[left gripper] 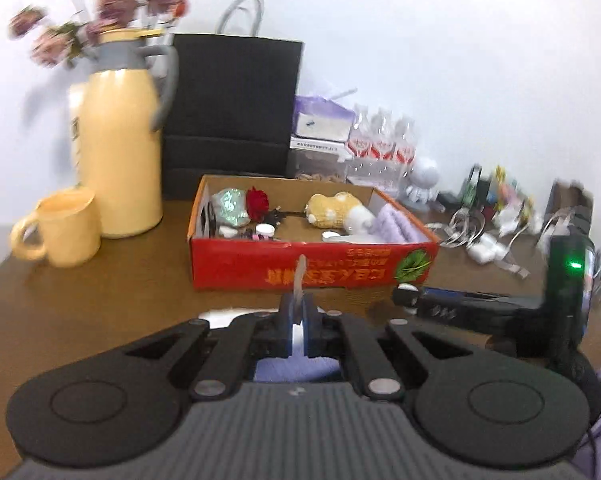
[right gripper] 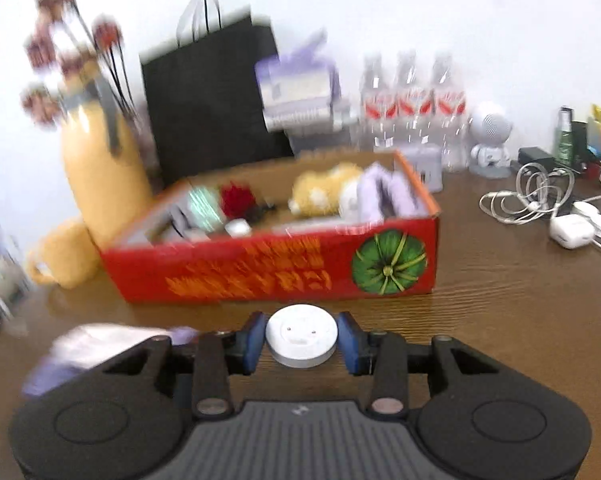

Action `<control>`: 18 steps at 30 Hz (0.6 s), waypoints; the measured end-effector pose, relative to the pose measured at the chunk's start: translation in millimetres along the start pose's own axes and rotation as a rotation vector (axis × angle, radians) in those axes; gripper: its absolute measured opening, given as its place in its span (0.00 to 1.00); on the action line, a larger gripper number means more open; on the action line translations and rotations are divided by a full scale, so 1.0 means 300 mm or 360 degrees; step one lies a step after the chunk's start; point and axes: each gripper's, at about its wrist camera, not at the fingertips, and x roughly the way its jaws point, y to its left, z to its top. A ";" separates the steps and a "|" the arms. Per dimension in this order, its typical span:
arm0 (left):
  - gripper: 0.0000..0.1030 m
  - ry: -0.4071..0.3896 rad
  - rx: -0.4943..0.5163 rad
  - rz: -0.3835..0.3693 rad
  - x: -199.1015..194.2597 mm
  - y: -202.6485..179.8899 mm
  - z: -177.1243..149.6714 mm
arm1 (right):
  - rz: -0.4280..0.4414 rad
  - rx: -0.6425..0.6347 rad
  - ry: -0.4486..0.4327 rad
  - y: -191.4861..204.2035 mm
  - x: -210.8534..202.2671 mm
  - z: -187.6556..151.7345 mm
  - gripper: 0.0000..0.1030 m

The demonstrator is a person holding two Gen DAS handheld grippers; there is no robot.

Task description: Organize objects

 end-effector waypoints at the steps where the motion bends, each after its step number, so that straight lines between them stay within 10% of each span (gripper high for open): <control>1: 0.05 -0.0002 -0.0054 -0.0004 -0.039 0.007 -0.019 | 0.0051 0.0014 -0.0063 0.006 -0.060 -0.012 0.37; 18: 0.05 -0.0094 -0.0271 -0.0025 -0.357 0.139 -0.199 | 0.0038 -0.0135 -0.0189 0.148 -0.681 -0.215 0.37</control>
